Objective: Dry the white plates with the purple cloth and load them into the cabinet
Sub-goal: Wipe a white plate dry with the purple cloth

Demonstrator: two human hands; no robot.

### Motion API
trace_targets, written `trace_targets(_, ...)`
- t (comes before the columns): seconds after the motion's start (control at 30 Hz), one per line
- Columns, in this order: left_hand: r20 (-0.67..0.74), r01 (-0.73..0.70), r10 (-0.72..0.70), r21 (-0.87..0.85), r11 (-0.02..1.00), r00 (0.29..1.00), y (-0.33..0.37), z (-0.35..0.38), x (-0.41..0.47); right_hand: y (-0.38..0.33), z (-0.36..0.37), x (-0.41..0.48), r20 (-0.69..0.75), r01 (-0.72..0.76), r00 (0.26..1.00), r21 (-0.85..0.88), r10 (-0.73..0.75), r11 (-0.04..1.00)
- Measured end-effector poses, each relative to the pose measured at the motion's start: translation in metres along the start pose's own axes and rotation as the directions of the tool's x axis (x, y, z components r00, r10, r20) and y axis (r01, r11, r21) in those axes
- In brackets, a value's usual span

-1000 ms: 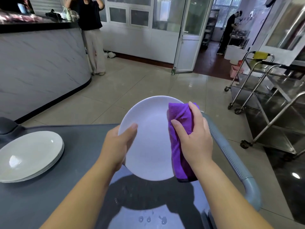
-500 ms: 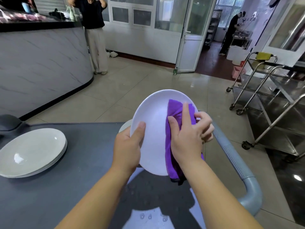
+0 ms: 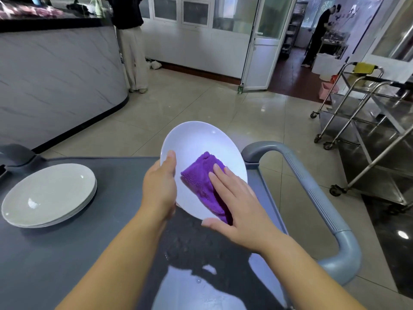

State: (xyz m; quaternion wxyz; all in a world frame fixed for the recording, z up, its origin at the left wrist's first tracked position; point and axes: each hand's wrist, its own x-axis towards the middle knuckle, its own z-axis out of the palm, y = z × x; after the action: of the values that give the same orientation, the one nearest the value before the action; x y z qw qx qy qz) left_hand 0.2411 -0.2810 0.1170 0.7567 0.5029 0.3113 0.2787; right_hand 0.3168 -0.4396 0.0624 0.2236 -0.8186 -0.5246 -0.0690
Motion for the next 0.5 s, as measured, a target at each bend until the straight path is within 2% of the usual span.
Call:
trace_targets(0.07,0.001,0.034,-0.034,-0.018,0.999,0.999,-0.001,0.0,0.0,-0.001,0.0,0.0,0.051,-0.013,0.999,-0.019,0.014,1.0)
trace_targets(0.1,0.012,0.049,-0.049,-0.022,0.999,0.999,-0.001,0.0,0.0,0.0,0.001,0.001,0.031,-0.013,0.999,-0.039,0.014,0.999)
trace_targets(0.2,0.071,0.109,-0.107,-0.018,0.994,0.992,0.002,0.001,-0.003,0.001,0.002,0.003,-0.141,0.006,0.99,-0.1,-0.021,0.995)
trace_targets(0.37,0.196,0.178,-0.174,0.0,0.984,0.965,0.009,-0.004,0.0,0.005,-0.012,0.002,-0.284,0.099,0.953,-0.047,-0.109,0.994)
trace_targets(0.5,0.264,0.168,-0.18,0.069,0.983,0.947,0.013,-0.009,0.001,0.009,-0.029,0.007,-0.258,0.12,0.961,0.053,-0.103,0.991)
